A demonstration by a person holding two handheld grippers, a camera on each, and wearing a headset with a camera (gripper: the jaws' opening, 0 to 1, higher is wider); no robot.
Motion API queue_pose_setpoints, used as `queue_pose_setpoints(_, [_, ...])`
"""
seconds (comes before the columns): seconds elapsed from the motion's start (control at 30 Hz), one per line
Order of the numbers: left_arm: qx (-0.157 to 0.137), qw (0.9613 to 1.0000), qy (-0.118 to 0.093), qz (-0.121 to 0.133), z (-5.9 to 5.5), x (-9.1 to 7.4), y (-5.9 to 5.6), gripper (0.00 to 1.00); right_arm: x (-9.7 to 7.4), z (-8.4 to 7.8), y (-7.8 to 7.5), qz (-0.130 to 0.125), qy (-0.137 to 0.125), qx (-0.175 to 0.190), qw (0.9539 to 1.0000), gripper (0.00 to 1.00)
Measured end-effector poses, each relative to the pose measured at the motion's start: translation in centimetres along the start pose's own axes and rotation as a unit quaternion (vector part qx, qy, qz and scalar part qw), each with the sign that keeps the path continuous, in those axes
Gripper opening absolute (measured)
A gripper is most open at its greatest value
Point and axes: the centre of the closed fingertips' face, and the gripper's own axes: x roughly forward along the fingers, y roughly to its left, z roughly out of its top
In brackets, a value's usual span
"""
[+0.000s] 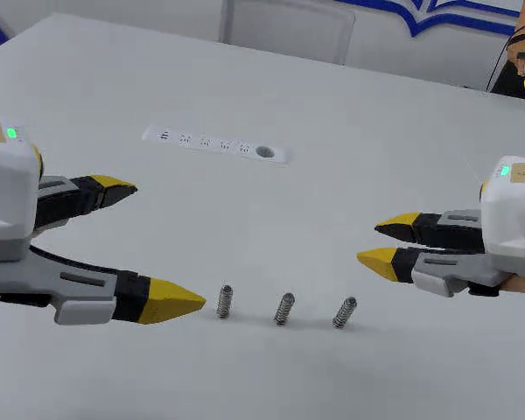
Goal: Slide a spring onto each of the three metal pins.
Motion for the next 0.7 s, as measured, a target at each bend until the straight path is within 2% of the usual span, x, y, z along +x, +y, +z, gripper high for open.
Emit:
queue_pose_setpoints(0.1, [0.004,1.0,0.004,0.005,-0.1,-0.1,0.2,1.0,-1.4,0.0,0.2,0.005,-0.016,0.004,0.9999,0.32])
queue_pose_setpoints(0.2, [0.011,0.9999,0.01,0.003,-0.2,-0.1,0.1,1.0,-2.9,1.0,0.5,0.015,-0.063,0.008,0.9979,0.33])
queue_pose_setpoints(0.23, [0.014,0.9998,0.011,0.001,-0.2,-0.1,-0.1,1.0,-3.5,1.3,0.7,0.024,-0.081,0.021,0.9962,0.34])
queue_pose_setpoints(0.3, [0.014,0.9998,0.011,0.0,-0.3,-0.2,-0.1,1.0,-4.4,1.5,0.9,0.034,-0.097,0.036,0.9941,0.4])
queue_pose_setpoints(0.37, [0.013,0.9998,0.013,0.001,-0.4,-0.2,-0.1,1.0,-4.9,1.3,1.0,0.038,-0.1,0.036,0.9936,0.48])
queue_pose_setpoints(0.57, [0.015,0.9996,0.023,0.003,-1.2,-0.4,0.1,1.0,-5.8,1.1,1.6,0.057,-0.112,0.058,0.9904,0.6])
queue_pose_setpoints(0.63, [0.018,0.9992,0.036,0.005,-1.7,-0.5,0.2,1.0,-5.8,1.1,1.3,0.047,-0.117,0.062,0.9901,0.67])
queue_pose_setpoints(0.7, [0.012,0.9995,0.03,0.002,-1.6,-0.7,0.0,1.0,-5.9,1.2,1.2,0.047,-0.116,0.058,0.9904,0.68])
